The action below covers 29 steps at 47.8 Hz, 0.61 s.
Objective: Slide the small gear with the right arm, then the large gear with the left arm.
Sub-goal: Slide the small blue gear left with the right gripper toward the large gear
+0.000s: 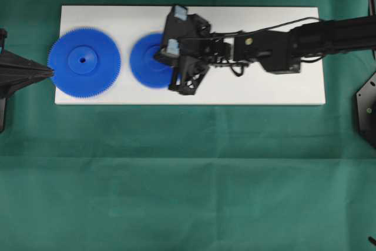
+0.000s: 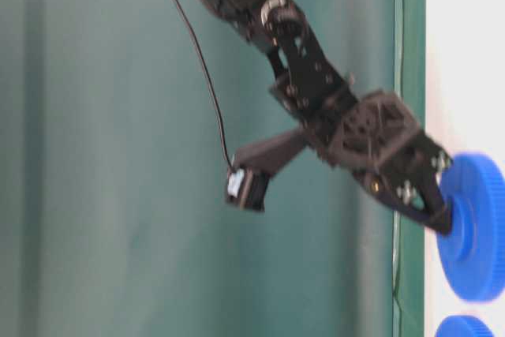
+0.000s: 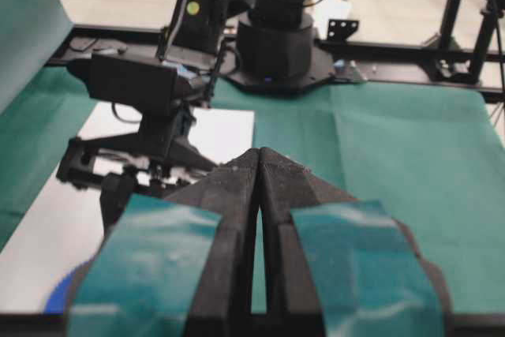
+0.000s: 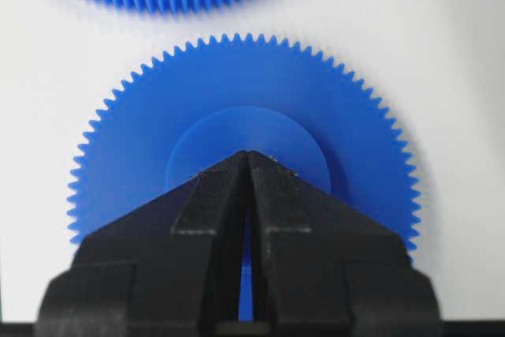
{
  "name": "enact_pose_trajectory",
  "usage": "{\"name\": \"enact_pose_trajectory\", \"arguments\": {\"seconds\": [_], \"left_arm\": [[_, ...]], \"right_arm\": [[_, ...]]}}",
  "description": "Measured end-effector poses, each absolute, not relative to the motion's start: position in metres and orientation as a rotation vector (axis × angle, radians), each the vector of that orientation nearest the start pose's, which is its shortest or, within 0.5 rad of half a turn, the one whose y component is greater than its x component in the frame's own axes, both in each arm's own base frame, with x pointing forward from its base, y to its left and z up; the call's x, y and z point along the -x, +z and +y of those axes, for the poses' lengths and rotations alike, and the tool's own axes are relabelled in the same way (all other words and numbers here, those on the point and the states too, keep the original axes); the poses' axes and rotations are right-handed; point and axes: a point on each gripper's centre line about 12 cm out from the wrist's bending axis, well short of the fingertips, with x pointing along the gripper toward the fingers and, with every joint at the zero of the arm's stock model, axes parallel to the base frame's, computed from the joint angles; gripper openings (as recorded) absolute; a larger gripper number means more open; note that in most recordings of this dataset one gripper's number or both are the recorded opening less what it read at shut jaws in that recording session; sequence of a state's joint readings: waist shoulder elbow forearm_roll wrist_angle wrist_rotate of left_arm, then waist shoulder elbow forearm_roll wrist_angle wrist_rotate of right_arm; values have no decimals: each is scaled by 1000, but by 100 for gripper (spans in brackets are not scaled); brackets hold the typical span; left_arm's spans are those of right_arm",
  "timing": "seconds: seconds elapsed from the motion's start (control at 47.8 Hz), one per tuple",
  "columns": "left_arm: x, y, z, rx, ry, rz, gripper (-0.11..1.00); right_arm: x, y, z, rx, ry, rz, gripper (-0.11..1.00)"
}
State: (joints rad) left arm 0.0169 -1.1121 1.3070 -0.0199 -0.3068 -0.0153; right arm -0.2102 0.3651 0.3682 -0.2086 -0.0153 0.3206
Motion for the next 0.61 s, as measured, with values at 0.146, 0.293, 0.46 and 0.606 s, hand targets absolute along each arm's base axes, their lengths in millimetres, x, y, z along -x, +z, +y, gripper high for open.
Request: {"name": "enact_pose_trajectory", "arguments": {"seconds": [0.146, 0.293, 0.46, 0.606], "left_arm": [[-165, 268, 3, 34, 21, -125, 0], [-163, 266, 3, 34, 19, -115, 0], [-163, 266, 3, 34, 20, -108, 0], [-163, 265, 3, 34, 20, -106, 0]], "right_arm": [[-479, 108, -97, -176, -228, 687, 51], [-487, 109, -97, -173, -223, 672, 51], [-489, 109, -97, -169, -222, 669, 51], [-489, 109, -97, -167, -220, 669, 51]]}}
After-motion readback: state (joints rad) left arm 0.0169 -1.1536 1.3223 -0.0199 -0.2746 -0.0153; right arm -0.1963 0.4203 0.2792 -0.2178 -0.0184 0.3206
